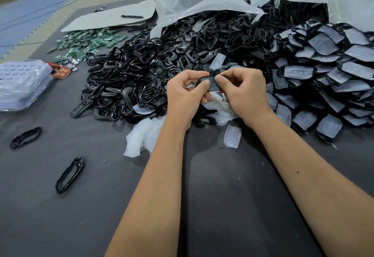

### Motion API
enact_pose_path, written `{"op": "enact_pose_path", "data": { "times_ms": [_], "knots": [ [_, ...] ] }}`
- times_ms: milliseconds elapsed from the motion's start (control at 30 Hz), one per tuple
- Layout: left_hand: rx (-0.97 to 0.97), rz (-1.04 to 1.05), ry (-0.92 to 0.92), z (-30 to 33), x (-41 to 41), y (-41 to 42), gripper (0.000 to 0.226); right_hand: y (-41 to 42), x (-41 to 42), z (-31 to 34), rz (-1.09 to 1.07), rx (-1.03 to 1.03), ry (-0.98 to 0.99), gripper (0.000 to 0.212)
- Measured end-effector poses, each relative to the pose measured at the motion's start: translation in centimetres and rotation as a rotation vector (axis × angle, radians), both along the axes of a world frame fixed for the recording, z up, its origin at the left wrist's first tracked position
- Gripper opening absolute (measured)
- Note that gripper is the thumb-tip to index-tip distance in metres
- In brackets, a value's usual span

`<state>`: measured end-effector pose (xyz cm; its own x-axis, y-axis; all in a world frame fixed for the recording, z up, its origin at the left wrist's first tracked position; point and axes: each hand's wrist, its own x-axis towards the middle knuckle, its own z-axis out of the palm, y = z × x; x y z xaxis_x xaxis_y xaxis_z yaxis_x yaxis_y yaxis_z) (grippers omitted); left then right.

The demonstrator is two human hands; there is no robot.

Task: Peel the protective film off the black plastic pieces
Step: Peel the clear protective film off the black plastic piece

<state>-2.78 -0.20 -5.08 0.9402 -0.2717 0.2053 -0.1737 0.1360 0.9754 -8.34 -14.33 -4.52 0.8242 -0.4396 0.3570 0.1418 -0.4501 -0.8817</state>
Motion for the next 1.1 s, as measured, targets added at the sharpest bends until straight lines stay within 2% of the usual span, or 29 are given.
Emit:
{"op": "enact_pose_path", "data": {
  "times_ms": [167, 333, 467, 667, 767, 833, 900, 1000, 1100],
  "knots": [
    [0.035, -0.016, -0.022, 0.0, -0.2, 0.1, 0.024, -0.3, -0.1, 0.0, 0.026, 0.019, -0.009, 0.007],
    [0.003, -0.063, 0.008, -0.1, 0.0, 0.5, 0.024, -0.4, -0.3, 0.0, 0.077, 0.073, -0.036, 0.021],
    [-0.062, -0.097, 0.087, 0.2, 0.1, 0.7, 0.024, -0.4, -0.5, 0.0, 0.130, -0.074, -0.102, 0.003],
    [-0.342, -0.099, 0.394, 0.9, 0.7, 1.3, 0.022, -0.2, -0.7, 0.1, 0.218, -0.307, -0.161, 0.027],
    [-0.419, -0.171, 0.468, 1.2, 0.4, 1.2, 0.006, 0.0, -0.5, 0.2, 0.157, -0.400, -0.242, 0.016],
    [-0.484, -0.201, 0.526, 1.4, 0.3, 1.2, 0.019, 0.4, -0.6, 0.3, 0.141, -0.302, -0.234, 0.007],
    [-0.497, -0.202, 0.516, 1.4, 0.4, 1.2, 0.028, 0.7, -0.6, 0.4, 0.103, -0.084, -0.184, 0.003],
    [-0.370, -0.195, 0.359, 1.1, 0.1, 1.0, 0.012, 0.5, -0.4, 0.6, 0.092, 0.240, -0.130, 0.011],
    [-0.288, -0.173, 0.283, 0.9, 0.1, 1.0, 0.011, 0.3, -0.4, 0.8, 0.222, 0.570, -0.033, 0.014]
  ]
}}
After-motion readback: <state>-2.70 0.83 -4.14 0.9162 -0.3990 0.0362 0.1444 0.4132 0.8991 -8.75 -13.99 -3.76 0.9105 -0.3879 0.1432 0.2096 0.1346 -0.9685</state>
